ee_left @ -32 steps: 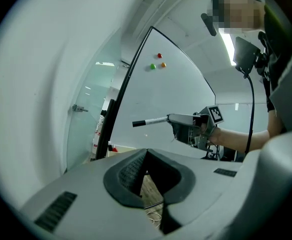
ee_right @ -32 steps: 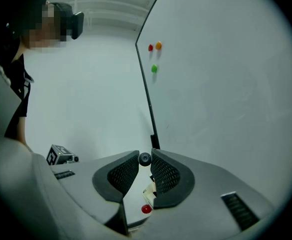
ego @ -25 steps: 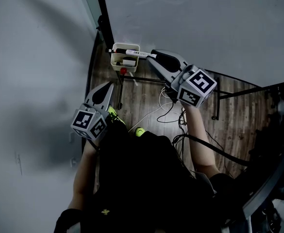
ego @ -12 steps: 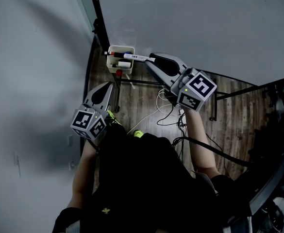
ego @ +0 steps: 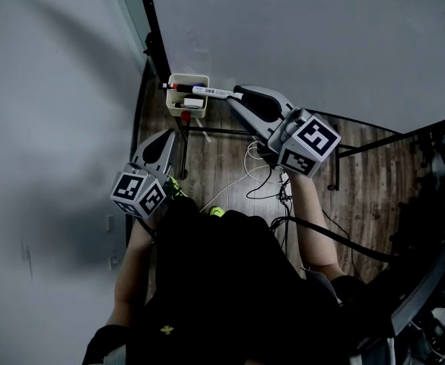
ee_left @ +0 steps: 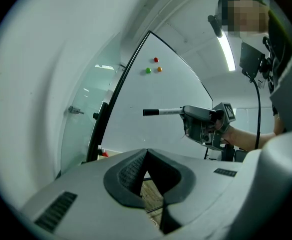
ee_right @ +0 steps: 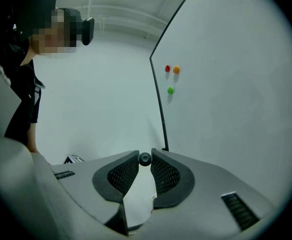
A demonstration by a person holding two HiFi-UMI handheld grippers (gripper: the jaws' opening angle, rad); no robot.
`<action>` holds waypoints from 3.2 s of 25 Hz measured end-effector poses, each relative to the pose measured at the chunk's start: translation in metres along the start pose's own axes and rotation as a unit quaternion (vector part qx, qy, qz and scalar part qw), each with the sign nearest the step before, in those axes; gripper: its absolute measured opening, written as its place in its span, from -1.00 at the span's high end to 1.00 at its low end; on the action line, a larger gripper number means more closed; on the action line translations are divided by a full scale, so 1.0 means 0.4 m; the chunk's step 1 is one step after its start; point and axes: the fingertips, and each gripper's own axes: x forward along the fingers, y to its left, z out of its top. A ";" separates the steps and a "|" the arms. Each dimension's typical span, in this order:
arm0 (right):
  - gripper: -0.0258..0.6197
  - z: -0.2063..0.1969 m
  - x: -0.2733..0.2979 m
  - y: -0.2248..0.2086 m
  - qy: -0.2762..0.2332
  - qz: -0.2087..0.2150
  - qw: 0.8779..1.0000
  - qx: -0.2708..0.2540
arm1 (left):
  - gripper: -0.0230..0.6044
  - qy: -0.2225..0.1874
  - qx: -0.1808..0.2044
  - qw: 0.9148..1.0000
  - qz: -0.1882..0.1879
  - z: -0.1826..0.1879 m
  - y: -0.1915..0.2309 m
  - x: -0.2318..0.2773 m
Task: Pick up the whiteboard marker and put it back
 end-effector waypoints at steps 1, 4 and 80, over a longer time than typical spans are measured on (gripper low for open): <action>0.70 0.002 -0.001 0.003 -0.001 0.000 1.000 -0.001 | 0.83 0.000 -0.001 1.000 0.000 -0.001 -0.002 -0.003; 0.70 0.003 -0.001 0.007 -0.003 -0.001 1.000 0.001 | 0.83 0.002 -0.003 1.000 0.000 -0.006 -0.002 -0.010; 0.70 -0.371 0.164 -0.270 0.096 -0.105 0.986 0.087 | 0.82 0.049 -0.054 0.995 0.075 -0.069 0.177 -0.185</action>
